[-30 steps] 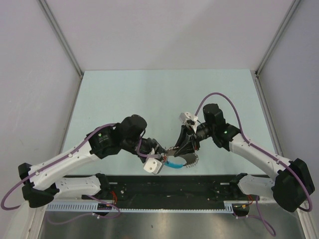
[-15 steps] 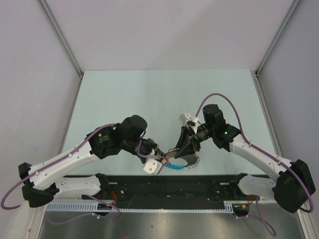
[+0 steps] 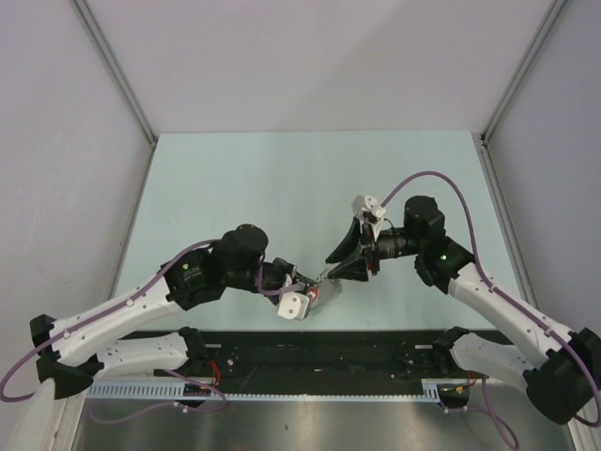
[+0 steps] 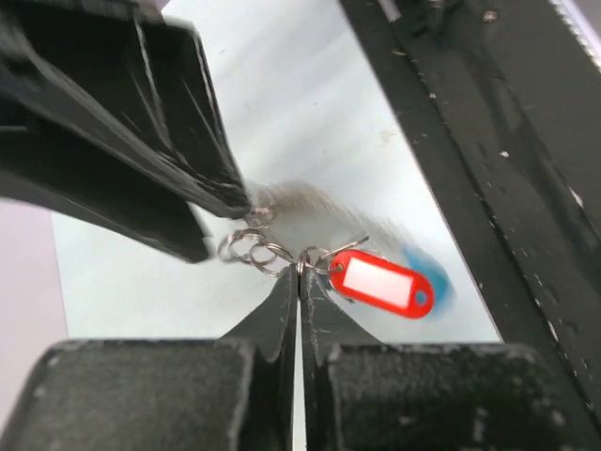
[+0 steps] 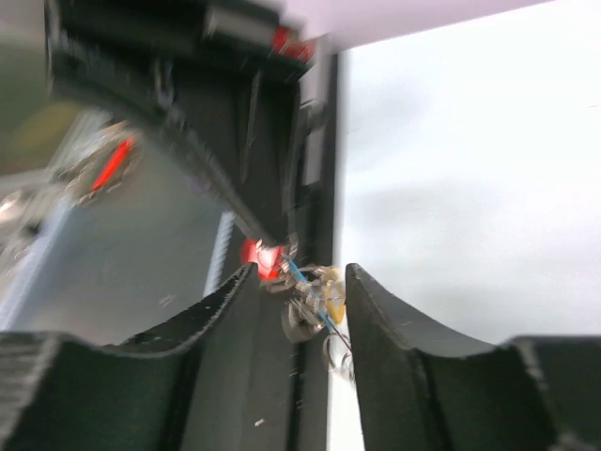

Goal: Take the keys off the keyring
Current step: Remove the key from the keyring.

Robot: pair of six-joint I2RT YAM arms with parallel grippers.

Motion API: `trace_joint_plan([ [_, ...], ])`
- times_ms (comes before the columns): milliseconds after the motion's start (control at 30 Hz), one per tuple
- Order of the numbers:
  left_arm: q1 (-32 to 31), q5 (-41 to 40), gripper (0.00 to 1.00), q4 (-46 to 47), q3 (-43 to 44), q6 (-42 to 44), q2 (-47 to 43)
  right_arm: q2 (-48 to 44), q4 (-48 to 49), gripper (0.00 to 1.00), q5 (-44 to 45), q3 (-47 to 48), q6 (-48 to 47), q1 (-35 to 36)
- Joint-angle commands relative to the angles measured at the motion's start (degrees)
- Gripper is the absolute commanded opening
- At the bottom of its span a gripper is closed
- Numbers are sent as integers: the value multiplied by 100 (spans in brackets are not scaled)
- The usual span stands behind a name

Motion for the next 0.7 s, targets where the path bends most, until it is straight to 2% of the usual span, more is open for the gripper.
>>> trace_joint_plan([
  [0,59,-483,0,1347,-295,-808,-268,-620,365,49,1685,280,807,-182],
  [100,182,-501,0,1884,-418,-1450,-312,-954,199,62,2099,280,940,-271],
  [133,226,-466,0,2111,-505,-1547,-338,-1034,155,62,2187,280,967,-271],
  [300,454,-483,0,2982,-909,-2224,-601,-1377,277,57,2723,52,1695,-130],
  [433,569,-675,1,3859,-1418,-2646,-821,-1597,76,57,3531,-98,2398,-33],
  [567,718,-607,0,4529,-1867,-3050,-1102,-1554,127,48,3410,-185,2943,-33],
  [667,850,-299,1,5144,-2263,-3234,-1287,-1492,549,47,3164,-431,3269,-16],
])
